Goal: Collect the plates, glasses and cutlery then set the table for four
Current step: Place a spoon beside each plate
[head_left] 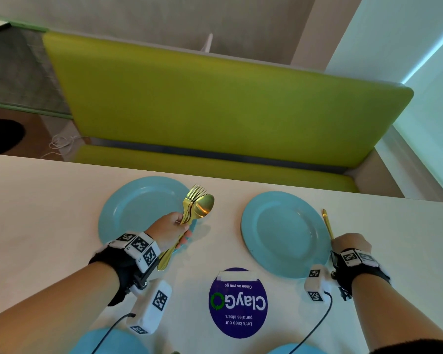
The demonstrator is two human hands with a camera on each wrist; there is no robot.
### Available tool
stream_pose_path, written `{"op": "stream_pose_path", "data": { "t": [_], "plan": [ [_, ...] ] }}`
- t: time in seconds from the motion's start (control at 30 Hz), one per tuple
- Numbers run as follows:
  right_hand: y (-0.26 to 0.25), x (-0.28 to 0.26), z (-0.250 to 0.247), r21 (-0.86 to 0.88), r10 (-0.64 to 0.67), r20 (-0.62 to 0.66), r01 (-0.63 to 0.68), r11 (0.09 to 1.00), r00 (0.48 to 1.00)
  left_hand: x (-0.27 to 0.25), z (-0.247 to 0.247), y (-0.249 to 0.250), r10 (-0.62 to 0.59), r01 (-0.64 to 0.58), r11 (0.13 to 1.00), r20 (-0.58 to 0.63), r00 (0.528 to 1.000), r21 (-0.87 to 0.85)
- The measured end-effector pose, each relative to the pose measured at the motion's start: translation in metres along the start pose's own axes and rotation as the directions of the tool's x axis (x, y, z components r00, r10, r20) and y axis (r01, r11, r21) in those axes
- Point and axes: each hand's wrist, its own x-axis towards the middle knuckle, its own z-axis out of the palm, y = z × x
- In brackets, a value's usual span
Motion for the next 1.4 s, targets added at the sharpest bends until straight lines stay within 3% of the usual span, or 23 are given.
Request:
{"op": "stream_pose_path", "data": {
  "t": [0.37,0.5,0.7,0.9,1.17,1.4],
  "plan": [
    [0.001,-0.010,-0.016,0.112,-0.019,-0.052,0.025,0.993,0.998,-0.005,0.002,0.000,-0.015,0.015,1.000,-0.024,1.000,0.006],
    [-0.014,-0.046,-0.042,0.133,-0.143,-0.108,0.157,0.979,0.984,-0.012,0.002,0.001,-0.025,0.026,1.000,-0.020,0.999,0.018],
    [-0.052,-0.134,-0.048,0.164,-0.500,-0.153,0.520,0.838,0.853,-0.029,0.003,0.005,-0.016,0.016,1.000,0.052,0.998,0.007],
    [-0.084,-0.237,-0.012,0.130,-0.713,-0.042,0.711,0.691,0.700,-0.058,-0.003,0.003,-0.009,0.009,1.000,0.137,0.991,0.003],
    [-0.116,-0.353,0.037,-0.057,-0.843,-0.061,0.841,0.537,0.534,-0.106,-0.046,-0.027,0.046,-0.058,0.998,0.298,0.953,0.032],
    [-0.123,-0.398,0.050,-0.175,-0.877,-0.054,0.860,0.479,0.478,-0.132,-0.091,-0.056,0.047,-0.056,0.998,0.355,0.934,0.017]
  ]
}}
